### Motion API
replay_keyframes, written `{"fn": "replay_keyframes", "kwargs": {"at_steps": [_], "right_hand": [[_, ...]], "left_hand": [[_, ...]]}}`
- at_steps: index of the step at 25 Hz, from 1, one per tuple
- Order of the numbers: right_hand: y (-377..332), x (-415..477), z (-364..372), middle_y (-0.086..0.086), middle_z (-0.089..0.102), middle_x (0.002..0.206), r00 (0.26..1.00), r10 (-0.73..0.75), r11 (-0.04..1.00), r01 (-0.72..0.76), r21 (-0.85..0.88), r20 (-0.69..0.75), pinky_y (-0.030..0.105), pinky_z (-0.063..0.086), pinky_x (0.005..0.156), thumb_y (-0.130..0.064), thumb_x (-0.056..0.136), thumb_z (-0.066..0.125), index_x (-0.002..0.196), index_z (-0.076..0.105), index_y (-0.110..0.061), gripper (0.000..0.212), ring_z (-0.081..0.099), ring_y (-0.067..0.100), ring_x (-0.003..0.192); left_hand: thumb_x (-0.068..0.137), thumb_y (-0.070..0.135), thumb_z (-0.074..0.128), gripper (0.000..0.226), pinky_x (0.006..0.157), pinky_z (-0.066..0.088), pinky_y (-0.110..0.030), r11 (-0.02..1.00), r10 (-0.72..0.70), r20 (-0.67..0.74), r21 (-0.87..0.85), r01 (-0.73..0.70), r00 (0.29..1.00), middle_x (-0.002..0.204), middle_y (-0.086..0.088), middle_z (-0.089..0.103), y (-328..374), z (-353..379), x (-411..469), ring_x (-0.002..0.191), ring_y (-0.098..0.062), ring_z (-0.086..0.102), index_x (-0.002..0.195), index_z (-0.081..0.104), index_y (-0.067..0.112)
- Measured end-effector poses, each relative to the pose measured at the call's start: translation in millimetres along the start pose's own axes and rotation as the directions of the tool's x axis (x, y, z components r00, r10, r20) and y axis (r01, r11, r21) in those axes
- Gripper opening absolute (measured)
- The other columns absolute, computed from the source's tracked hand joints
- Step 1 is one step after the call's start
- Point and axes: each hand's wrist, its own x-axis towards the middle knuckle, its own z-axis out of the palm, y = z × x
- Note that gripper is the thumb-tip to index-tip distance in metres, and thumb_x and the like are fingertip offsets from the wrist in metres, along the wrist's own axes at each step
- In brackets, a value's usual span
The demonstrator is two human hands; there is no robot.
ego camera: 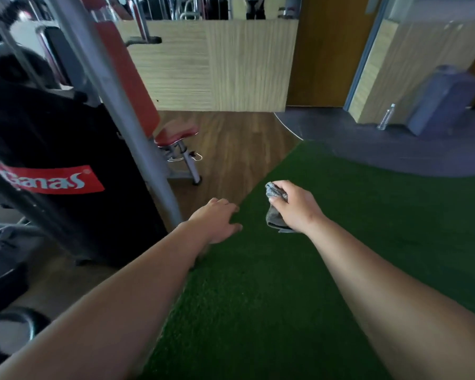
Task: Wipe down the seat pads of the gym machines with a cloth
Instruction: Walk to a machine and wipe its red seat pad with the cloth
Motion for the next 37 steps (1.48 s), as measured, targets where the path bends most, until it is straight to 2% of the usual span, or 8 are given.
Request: {"fn": "replay_keyframes", "kwargs": {"at_steps": [7, 13, 17, 19, 23, 26, 31, 37], "right_hand": [[61, 152, -49, -0.001, 0.065, 0.129, 0.999, 0.028, 1.0, -0.028, 0.008, -0.042, 0.024, 0.041, 0.083, -0.032, 0.099, 0.058, 0.14, 0.053, -0.03, 0.041, 0.055, 0.01, 0.097], [114, 306, -122, -0.002, 0.065, 0.127, 0.999, -0.03, 0.999, 0.031, -0.021, 0.012, 0.023, 0.041, 0.084, -0.032, 0.1, 0.058, 0.139, 0.054, -0.029, 0.04, 0.056, 0.009, 0.098], [135, 417, -155, -0.002, 0.066, 0.125, 0.997, -0.06, 0.998, 0.061, -0.025, 0.041, 0.012, 0.039, 0.069, -0.031, 0.1, 0.057, 0.14, 0.054, -0.028, 0.04, 0.058, 0.009, 0.094], [146, 473, -157, -0.002, 0.066, 0.125, 0.996, -0.068, 0.997, 0.069, -0.019, 0.065, 0.009, 0.039, 0.066, -0.033, 0.1, 0.057, 0.141, 0.052, -0.028, 0.041, 0.06, 0.009, 0.093], [165, 583, -152, -0.001, 0.065, 0.128, 0.993, -0.066, 0.998, 0.067, -0.002, 0.095, 0.021, 0.045, 0.074, -0.034, 0.1, 0.057, 0.143, 0.05, -0.029, 0.044, 0.062, 0.012, 0.097], [172, 672, -152, -0.001, 0.065, 0.128, 0.996, -0.026, 1.0, 0.026, 0.001, 0.087, 0.021, 0.044, 0.073, -0.033, 0.1, 0.058, 0.143, 0.051, -0.03, 0.044, 0.061, 0.012, 0.096], [177, 808, -165, -0.001, 0.066, 0.126, 0.998, -0.015, 1.0, 0.014, 0.013, 0.065, 0.021, 0.043, 0.074, -0.033, 0.1, 0.058, 0.141, 0.053, -0.028, 0.042, 0.062, 0.012, 0.096], [202, 992, -170, -0.001, 0.064, 0.13, 0.983, -0.096, 0.995, 0.099, -0.01, 0.156, 0.025, 0.046, 0.076, -0.036, 0.1, 0.057, 0.142, 0.051, -0.03, 0.043, 0.065, 0.018, 0.106]], "left_hand": [[0.097, 0.053, 0.057, 0.069, 0.115, 0.038, -0.049, 0.997, 0.056, 0.01, 0.046, -0.056, 0.998, 0.151, -0.006, 0.045, 9, -27, 180, 0.142, -0.031, 0.037, 0.155, 0.04, 0.02], [0.097, 0.054, 0.056, 0.065, 0.113, 0.04, -0.051, 1.0, -0.018, -0.019, 0.008, 0.018, 1.0, 0.147, -0.005, 0.047, 34, -68, 340, 0.141, -0.03, 0.038, 0.151, 0.045, 0.02], [0.096, 0.056, 0.057, 0.066, 0.111, 0.042, -0.05, 0.998, -0.049, -0.018, -0.032, 0.049, 0.999, 0.143, -0.004, 0.049, 31, -93, 439, 0.138, -0.029, 0.04, 0.15, 0.046, 0.019], [0.096, 0.055, 0.058, 0.064, 0.109, 0.043, -0.049, 0.998, -0.065, -0.026, -0.022, 0.064, 0.998, 0.14, -0.005, 0.051, 21, -102, 489, 0.136, -0.029, 0.042, 0.146, 0.049, 0.016], [0.096, 0.048, 0.058, 0.058, 0.108, 0.043, -0.049, 0.997, -0.072, -0.016, -0.022, 0.072, 0.997, 0.14, -0.007, 0.051, -11, -120, 594, 0.135, -0.031, 0.042, 0.143, 0.05, 0.013], [0.095, 0.041, 0.059, 0.056, 0.107, 0.044, -0.051, 0.997, -0.072, 0.011, -0.027, 0.073, 0.997, 0.139, -0.009, 0.051, -39, -143, 679, 0.135, -0.033, 0.043, 0.143, 0.049, 0.013], [0.096, 0.052, 0.059, 0.061, 0.106, 0.044, -0.046, 0.998, -0.068, 0.011, -0.004, 0.068, 0.998, 0.139, -0.007, 0.052, -73, -180, 805, 0.135, -0.031, 0.044, 0.145, 0.049, 0.018], [0.093, 0.053, 0.058, 0.058, 0.108, 0.045, -0.046, 0.982, -0.184, -0.013, -0.053, 0.183, 0.983, 0.137, -0.003, 0.054, -112, -196, 959, 0.136, -0.028, 0.045, 0.143, 0.052, 0.025]]}}
